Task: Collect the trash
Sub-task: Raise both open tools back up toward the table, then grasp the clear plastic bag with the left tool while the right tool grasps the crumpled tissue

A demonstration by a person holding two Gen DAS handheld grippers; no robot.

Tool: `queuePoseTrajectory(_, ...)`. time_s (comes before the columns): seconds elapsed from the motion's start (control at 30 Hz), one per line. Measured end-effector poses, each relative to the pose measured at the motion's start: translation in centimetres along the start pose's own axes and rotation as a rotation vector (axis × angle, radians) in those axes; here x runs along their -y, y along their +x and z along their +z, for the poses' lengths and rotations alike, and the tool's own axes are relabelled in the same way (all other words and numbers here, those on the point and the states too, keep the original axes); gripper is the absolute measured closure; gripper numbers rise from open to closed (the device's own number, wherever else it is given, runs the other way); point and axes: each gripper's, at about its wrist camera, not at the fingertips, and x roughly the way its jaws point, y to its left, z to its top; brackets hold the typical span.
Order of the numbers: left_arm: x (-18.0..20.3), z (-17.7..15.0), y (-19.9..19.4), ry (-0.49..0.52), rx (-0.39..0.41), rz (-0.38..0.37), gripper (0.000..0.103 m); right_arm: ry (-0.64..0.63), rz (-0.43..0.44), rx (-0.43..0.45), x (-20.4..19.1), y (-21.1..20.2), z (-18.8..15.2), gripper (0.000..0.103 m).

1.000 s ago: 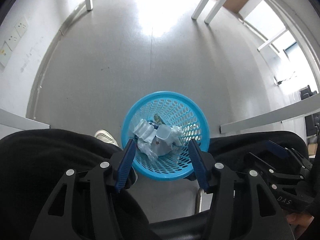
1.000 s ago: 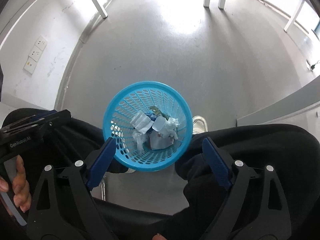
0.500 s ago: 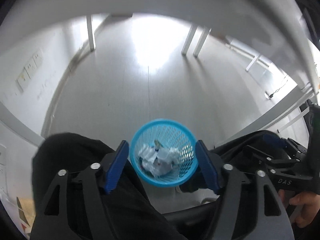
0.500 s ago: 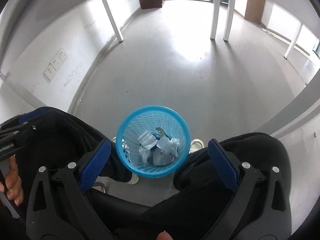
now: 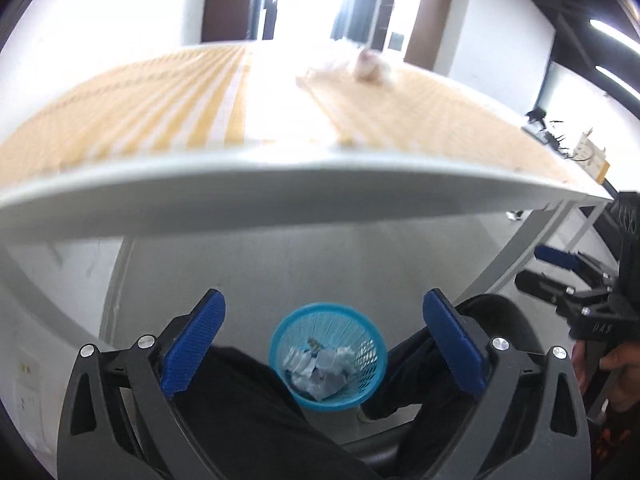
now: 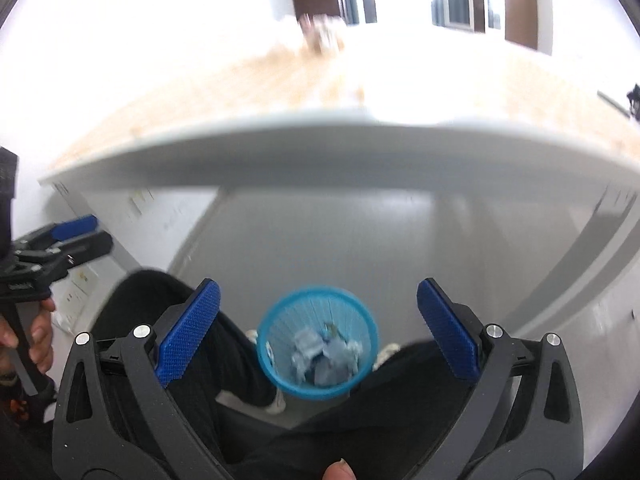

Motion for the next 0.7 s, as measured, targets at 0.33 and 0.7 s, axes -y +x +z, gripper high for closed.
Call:
queuePoseTrajectory(0.33, 2.7, 6.6, -2.0, 0.070, 0.208, 0.058, 0.006, -0.040, -0.040, 0.104, 0.1, -0.6, 7.7, 0.009)
queuePoseTrajectory(0.7, 1.6, 15.0, 0.8, 0.122, 0.205, 0.082, 0.006, -0.037, -0.042, 0.100, 1.3, 1.6, 14.9, 0.009)
